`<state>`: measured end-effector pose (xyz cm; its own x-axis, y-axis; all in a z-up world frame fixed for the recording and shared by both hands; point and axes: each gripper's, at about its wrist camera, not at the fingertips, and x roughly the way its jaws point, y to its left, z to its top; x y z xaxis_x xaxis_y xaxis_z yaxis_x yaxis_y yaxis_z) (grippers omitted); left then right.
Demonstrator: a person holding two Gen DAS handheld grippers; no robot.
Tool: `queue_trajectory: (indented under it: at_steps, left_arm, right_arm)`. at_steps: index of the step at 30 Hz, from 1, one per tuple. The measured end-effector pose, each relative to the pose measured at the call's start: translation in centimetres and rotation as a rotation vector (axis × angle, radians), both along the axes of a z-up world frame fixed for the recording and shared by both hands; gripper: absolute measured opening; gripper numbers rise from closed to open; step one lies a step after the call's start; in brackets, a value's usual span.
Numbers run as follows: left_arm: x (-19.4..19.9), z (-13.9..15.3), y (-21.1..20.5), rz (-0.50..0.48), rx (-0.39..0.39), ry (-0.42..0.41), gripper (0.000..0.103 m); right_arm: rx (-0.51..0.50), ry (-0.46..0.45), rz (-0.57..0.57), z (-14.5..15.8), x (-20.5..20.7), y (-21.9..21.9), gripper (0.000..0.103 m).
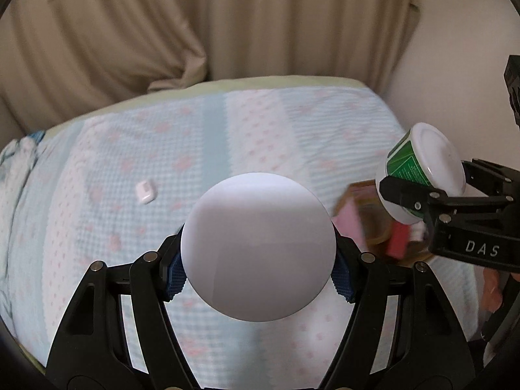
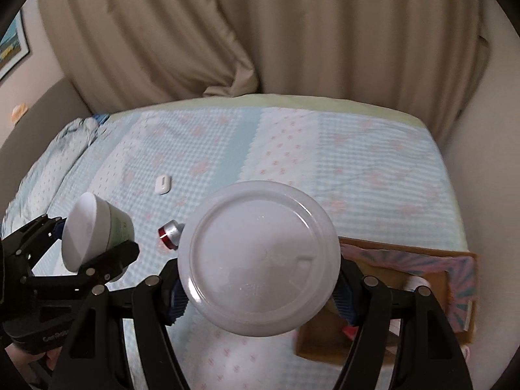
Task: Organize rigid objects
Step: 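Grasp the flat white jar with left tool while right tool grasps the green-band jar, then carry the flat white jar with left tool while right tool carries the green-band jar to the box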
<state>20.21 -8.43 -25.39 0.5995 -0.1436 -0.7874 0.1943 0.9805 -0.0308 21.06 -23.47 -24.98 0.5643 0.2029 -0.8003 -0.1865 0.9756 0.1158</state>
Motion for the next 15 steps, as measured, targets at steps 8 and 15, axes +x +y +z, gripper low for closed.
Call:
queue_trajectory:
  at_steps: [8, 15]
  left_arm:
    - [0.4, 1.5, -9.9, -0.114, -0.046, 0.013, 0.068]
    - [2.4, -0.3, -17.4, -0.205, -0.063, 0.069, 0.068]
  right_arm:
    - [-0.005, 0.03, -0.129, 1.6, -2.0, -9.8, 0.068]
    - [-0.002, 0.084, -0.254, 0.3, -2.1, -18.0, 0.068]
